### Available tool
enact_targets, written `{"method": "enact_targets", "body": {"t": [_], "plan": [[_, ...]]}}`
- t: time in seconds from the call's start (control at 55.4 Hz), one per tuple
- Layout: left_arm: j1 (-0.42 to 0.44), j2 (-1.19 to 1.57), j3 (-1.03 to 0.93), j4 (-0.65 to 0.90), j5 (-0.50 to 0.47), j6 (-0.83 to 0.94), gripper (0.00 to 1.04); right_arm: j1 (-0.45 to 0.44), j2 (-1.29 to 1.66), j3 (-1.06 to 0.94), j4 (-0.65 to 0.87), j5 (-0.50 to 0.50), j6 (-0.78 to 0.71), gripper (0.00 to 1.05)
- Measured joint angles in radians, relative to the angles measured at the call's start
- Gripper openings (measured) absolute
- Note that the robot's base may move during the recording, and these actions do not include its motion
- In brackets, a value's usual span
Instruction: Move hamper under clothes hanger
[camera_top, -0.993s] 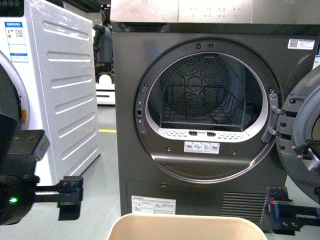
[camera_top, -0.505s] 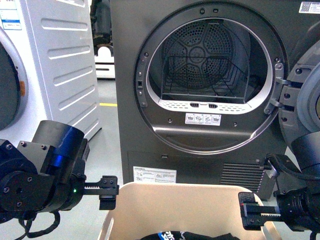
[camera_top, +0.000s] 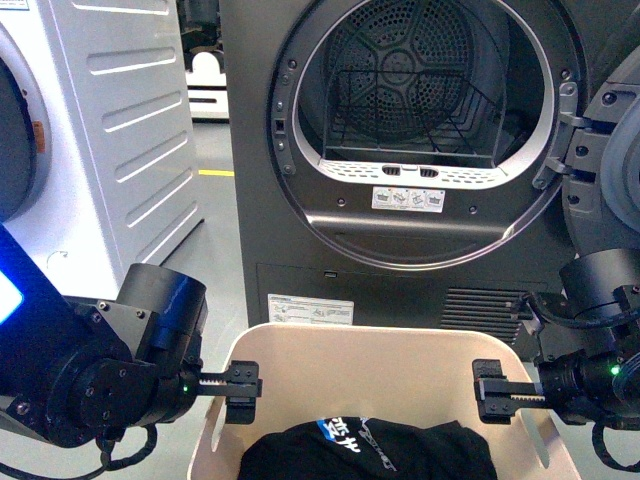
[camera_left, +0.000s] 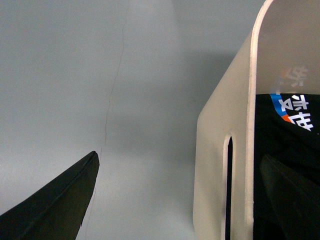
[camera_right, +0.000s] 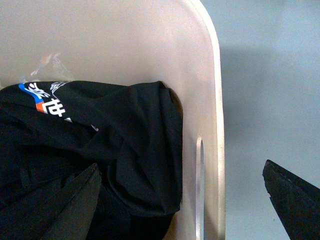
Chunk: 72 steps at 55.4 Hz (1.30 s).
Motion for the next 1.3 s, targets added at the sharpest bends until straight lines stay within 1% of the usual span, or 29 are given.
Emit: {"method": "enact_targets", "body": {"t": [0.361, 0.632, 0.668, 0.758, 0.848, 0.866, 0.884, 0.938, 0.993, 1.101, 1.119, 1.137, 1.155, 1.191, 1.227, 1.263, 1.281, 1.299], "plan": [[-0.009, 0.032, 0.039, 0.011, -0.001, 0.0, 0.98, -0.032, 0.05, 0.038, -0.003, 0.032, -0.008, 0.97], [-0.01, 0.068, 0.062, -0.003, -0.013, 0.004, 0.98, -0.053, 0.106, 0.076, -0.009, 0.039, -0.006, 0.97], [-0.011, 0.073, 0.063, -0.004, -0.013, 0.003, 0.98, -0.053, 0.11, 0.079, -0.009, 0.039, -0.006, 0.93], [-0.011, 0.085, 0.064, -0.006, -0.013, 0.005, 0.97, -0.053, 0.117, 0.082, -0.009, 0.045, -0.007, 0.77], [-0.011, 0.089, 0.063, -0.006, -0.016, 0.005, 0.87, -0.053, 0.123, 0.087, -0.01, 0.052, -0.008, 0.67], [-0.012, 0.09, 0.064, -0.006, -0.017, 0.004, 0.82, -0.053, 0.127, 0.089, -0.011, 0.054, -0.007, 0.61], [-0.012, 0.091, 0.064, -0.006, -0.017, 0.004, 0.8, -0.053, 0.127, 0.09, -0.011, 0.055, -0.007, 0.6], [-0.013, 0.093, 0.065, -0.006, -0.019, 0.004, 0.68, -0.054, 0.133, 0.093, -0.011, 0.06, -0.007, 0.47], [-0.015, 0.093, 0.068, -0.006, -0.018, 0.003, 0.61, -0.054, 0.134, 0.095, -0.013, 0.059, -0.007, 0.4], [-0.029, 0.093, 0.071, -0.006, -0.021, 0.0, 0.39, -0.05, 0.136, 0.097, -0.016, 0.053, -0.008, 0.2], [-0.031, 0.093, 0.071, -0.007, -0.02, 0.0, 0.34, -0.048, 0.136, 0.097, -0.018, 0.052, -0.008, 0.15], [-0.031, 0.093, 0.071, -0.007, -0.02, 0.0, 0.32, -0.048, 0.136, 0.097, -0.018, 0.051, -0.008, 0.13], [-0.034, 0.091, 0.071, -0.008, -0.02, 0.0, 0.27, -0.048, 0.136, 0.097, -0.019, 0.046, -0.008, 0.08], [-0.038, 0.087, 0.071, -0.008, -0.019, 0.0, 0.2, -0.047, 0.135, 0.097, -0.019, 0.044, -0.008, 0.02], [-0.041, 0.084, 0.07, -0.011, -0.019, 0.0, 0.15, -0.045, 0.131, 0.096, -0.021, 0.043, -0.008, 0.02], [-0.047, 0.075, 0.064, -0.018, -0.019, -0.002, 0.06, -0.044, 0.124, 0.093, -0.024, 0.043, -0.008, 0.02], [-0.05, 0.072, 0.061, -0.02, -0.021, -0.005, 0.03, -0.044, 0.122, 0.091, -0.025, 0.042, -0.009, 0.02], [-0.051, 0.067, 0.057, -0.022, -0.02, -0.006, 0.03, -0.044, 0.118, 0.089, -0.027, 0.043, -0.01, 0.02]]}}
